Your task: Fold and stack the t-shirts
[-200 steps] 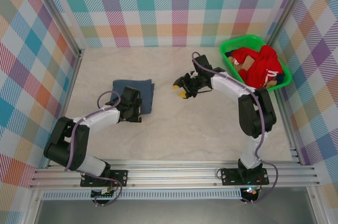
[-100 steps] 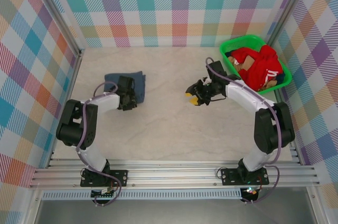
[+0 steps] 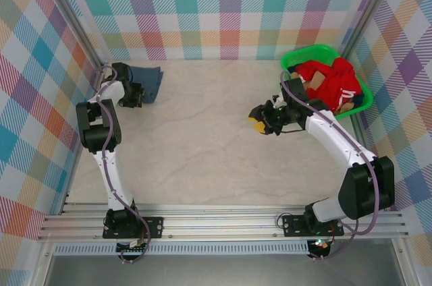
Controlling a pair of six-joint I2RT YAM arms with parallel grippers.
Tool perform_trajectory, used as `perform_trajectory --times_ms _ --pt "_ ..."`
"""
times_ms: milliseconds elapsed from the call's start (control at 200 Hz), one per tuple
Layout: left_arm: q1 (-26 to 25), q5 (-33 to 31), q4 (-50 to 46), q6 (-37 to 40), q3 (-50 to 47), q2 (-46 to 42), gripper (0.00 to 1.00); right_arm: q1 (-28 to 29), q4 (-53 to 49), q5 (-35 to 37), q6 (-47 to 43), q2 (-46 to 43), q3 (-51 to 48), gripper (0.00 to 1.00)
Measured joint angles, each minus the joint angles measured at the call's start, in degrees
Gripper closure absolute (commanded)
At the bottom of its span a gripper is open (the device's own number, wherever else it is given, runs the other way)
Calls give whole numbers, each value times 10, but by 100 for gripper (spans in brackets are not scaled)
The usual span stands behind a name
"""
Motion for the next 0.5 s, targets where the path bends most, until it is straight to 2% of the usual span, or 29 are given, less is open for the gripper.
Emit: perform_trajectory --times_ms 180,330,500 --pt "6 18 -37 41 36 18 56 -3 -6 2 -5 0 -2 60" --pt "2 50 -33 46 36 18 44 -3 -2 4 -24 -1 -2 50" --pt "-7 73 -25 32 37 17 42 -3 68 7 -48 -43 -10 42"
